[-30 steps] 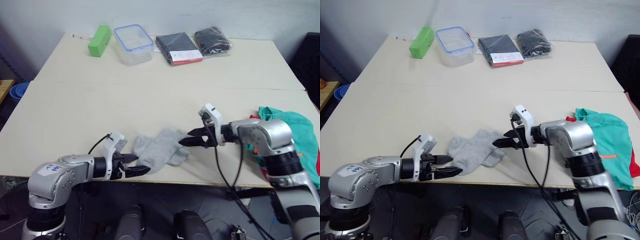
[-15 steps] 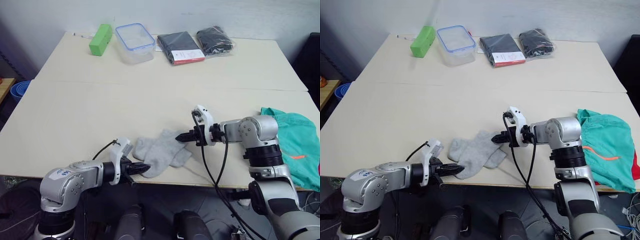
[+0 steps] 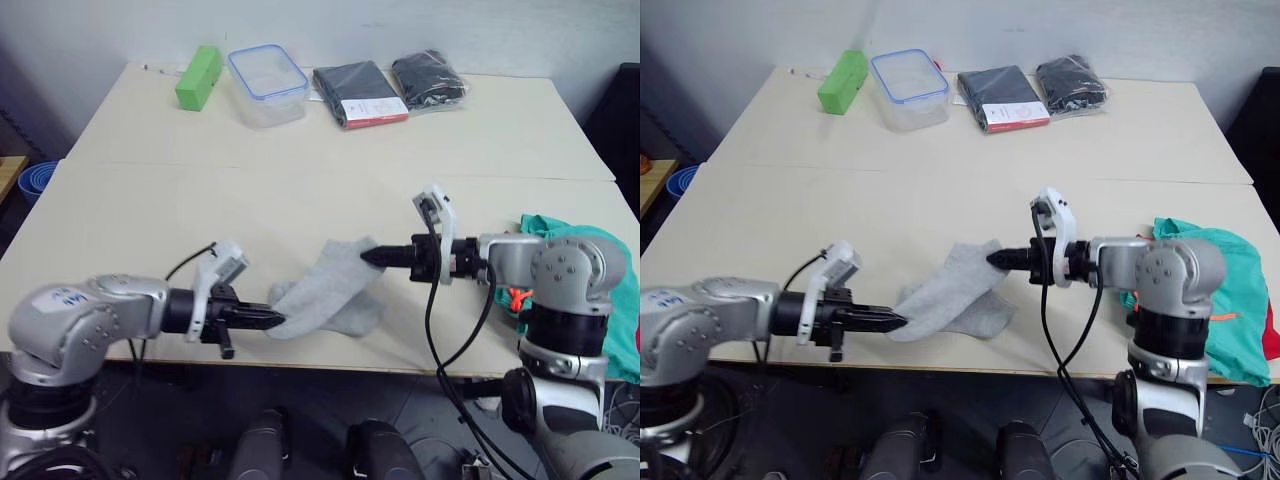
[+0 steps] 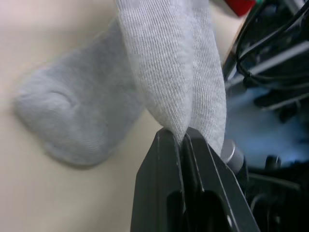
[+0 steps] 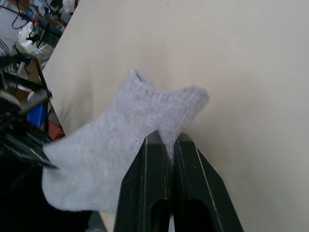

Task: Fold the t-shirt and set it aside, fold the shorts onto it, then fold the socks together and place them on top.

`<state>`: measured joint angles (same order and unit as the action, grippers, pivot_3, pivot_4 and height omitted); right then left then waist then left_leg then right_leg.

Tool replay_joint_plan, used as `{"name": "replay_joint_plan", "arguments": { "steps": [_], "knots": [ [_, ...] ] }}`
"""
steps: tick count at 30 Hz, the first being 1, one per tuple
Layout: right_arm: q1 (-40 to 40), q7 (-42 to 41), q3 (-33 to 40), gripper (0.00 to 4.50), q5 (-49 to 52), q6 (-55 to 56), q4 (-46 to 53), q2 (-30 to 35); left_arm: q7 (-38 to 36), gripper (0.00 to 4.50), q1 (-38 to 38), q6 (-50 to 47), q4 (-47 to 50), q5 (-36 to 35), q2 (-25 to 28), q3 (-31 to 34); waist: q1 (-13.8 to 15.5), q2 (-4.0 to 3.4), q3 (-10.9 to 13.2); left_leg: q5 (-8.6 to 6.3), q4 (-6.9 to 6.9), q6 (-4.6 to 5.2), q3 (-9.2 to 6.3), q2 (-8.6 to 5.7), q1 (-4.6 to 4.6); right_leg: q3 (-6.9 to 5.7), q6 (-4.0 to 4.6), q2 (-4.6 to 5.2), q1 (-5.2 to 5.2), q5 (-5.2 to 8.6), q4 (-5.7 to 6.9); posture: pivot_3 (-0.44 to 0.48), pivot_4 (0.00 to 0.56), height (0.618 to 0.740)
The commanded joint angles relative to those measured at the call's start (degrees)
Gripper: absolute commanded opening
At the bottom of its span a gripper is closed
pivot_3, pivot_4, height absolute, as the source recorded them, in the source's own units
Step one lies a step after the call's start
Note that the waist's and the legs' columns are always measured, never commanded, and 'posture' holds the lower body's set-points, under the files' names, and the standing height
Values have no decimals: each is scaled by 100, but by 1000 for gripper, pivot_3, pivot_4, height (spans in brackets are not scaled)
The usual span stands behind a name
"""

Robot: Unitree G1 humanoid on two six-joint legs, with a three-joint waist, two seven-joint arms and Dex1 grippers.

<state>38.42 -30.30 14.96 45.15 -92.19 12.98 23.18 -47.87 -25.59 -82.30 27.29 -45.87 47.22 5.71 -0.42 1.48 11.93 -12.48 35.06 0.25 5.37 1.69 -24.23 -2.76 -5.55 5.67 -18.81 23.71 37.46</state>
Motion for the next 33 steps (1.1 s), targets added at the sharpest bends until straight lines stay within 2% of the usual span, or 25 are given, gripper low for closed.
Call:
{"name": "replay_joint_plan", "arguments": {
  "steps": [1, 3, 6, 12, 15, 23, 28, 33],
  "knots": [
    [-657, 376, 18, 76, 374, -31, 1147, -17, -1052, 0, -420, 1313, -778, 700, 762, -1080, 8, -2, 1, -1, -6, -5, 0, 1, -4, 1, 1, -3, -7, 0, -2, 0, 150, 740],
    [-930, 574, 75, 76, 403, -31, 1452, -192, -1456, 0, -908, 1884, -1439, 1124, 813, -1662, 18, -7, 5, -2, -10, -7, 9, 1, -8, 4, 2, -4, -15, 1, -2, 0, 150, 740],
    [-1241, 889, 147, 76, 244, -26, 1788, -517, -1995, 0, -1711, 2662, -2482, 1827, 586, -2498, 18, -7, 5, 3, -9, -5, 16, 3, -18, 8, 4, -8, -30, 2, -1, 0, 150, 740],
    [-1909, 1320, -182, 76, -109, 523, 2339, -667, -2640, 0, -2624, 3689, -4012, 2780, -71, -3301, 9, -6, 5, 20, 8, 6, 37, 4, -75, 10, 4, -9, -104, 2, 38, 0, 150, 740],
    [-2191, 1416, -244, 76, -253, 1019, 2605, -676, -2995, 0, -2764, 3828, -4152, 2860, -176, -3315, -9, -6, 5, 38, 13, 8, 47, 4, -107, 11, 4, -9, -147, 2, 58, 0, 150, 740],
    [-2390, 1532, 436, 76, 421, 1783, 3097, -1212, -3540, 0, -2872, 3877, -4029, 2838, -23, -2948, -118, -5, 5, 62, 14, 8, 44, 4, -106, 16, 4, -3, -156, 2, 89, 0, 150, 740],
    [-2815, 1543, -324, 76, -178, 1971, 2925, -502, -3452, 0, -2742, 3901, -4140, 3132, -189, -3122, -115, -5, 5, 65, 15, 10, 36, -4, -103, 43, 4, 1, -156, 2, 107, 0, 150, 740],
    [-3026, 1464, -877, 76, -494, 2208, 2776, -59, -3301, 0, -2635, 3867, -4476, 3430, -470, -3278, -116, -4, 4, 67, 18, 10, 33, -3, -104, 45, 4, -1, -157, 2, 112, 0, 150, 740]
  ]
}}
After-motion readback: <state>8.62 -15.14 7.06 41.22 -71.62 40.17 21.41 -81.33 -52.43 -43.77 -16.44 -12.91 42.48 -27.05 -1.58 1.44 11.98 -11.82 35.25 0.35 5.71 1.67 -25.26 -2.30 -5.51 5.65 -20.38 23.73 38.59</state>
